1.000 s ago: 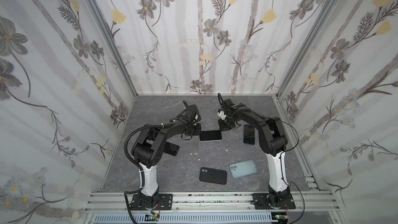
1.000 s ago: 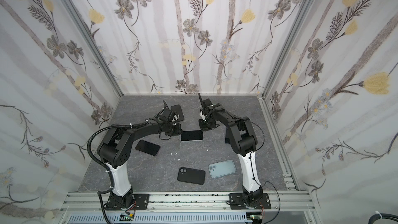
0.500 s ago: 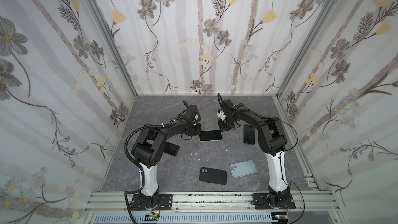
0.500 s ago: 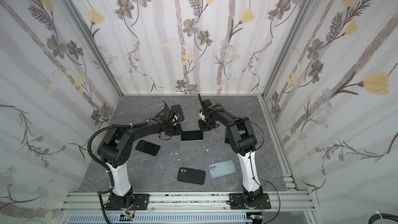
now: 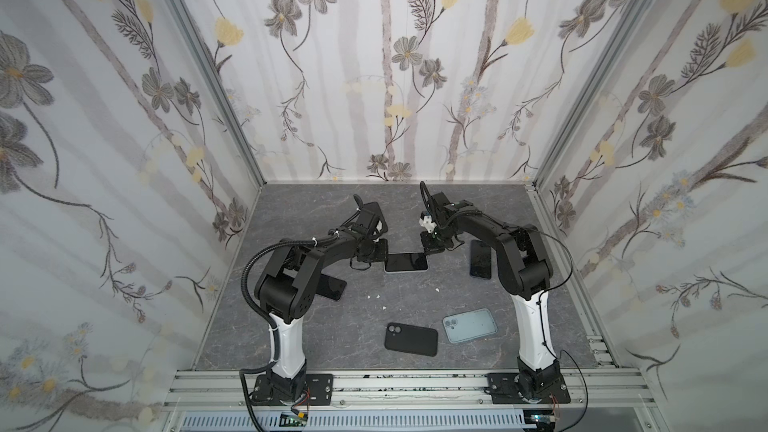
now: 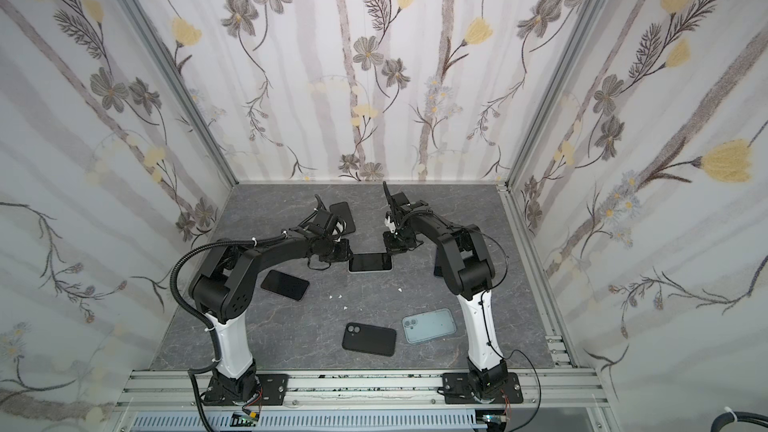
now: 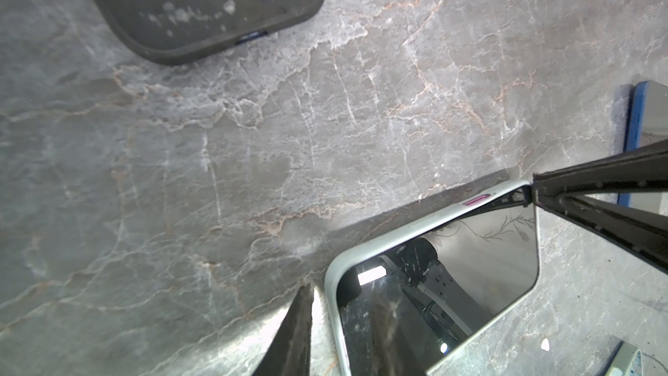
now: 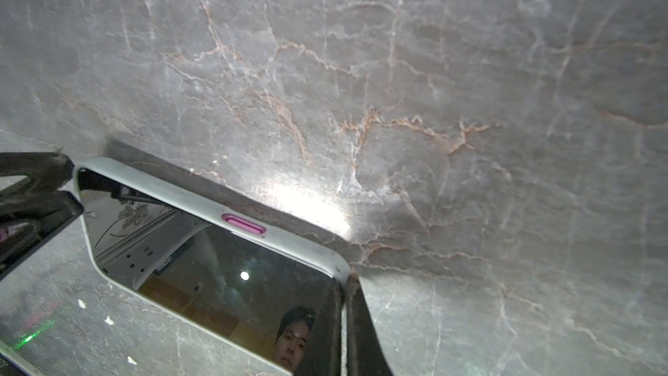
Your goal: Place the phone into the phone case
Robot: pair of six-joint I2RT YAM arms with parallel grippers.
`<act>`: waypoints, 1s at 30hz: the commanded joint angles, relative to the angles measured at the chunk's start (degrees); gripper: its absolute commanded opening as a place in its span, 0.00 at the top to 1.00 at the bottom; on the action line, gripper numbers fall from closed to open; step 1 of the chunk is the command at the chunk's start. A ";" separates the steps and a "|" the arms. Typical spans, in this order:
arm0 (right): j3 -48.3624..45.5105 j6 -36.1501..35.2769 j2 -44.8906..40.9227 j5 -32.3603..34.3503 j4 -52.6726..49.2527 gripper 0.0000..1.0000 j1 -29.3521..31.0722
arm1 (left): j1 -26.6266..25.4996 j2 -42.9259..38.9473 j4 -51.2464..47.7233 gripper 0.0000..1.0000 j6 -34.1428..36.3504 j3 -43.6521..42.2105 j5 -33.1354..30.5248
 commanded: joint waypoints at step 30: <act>1.14 -2.12 -16.85 5.27 5.78 0.87 3.06 | 1.07 -14.35 -3.07 0.71 4.03 2.22 -3.09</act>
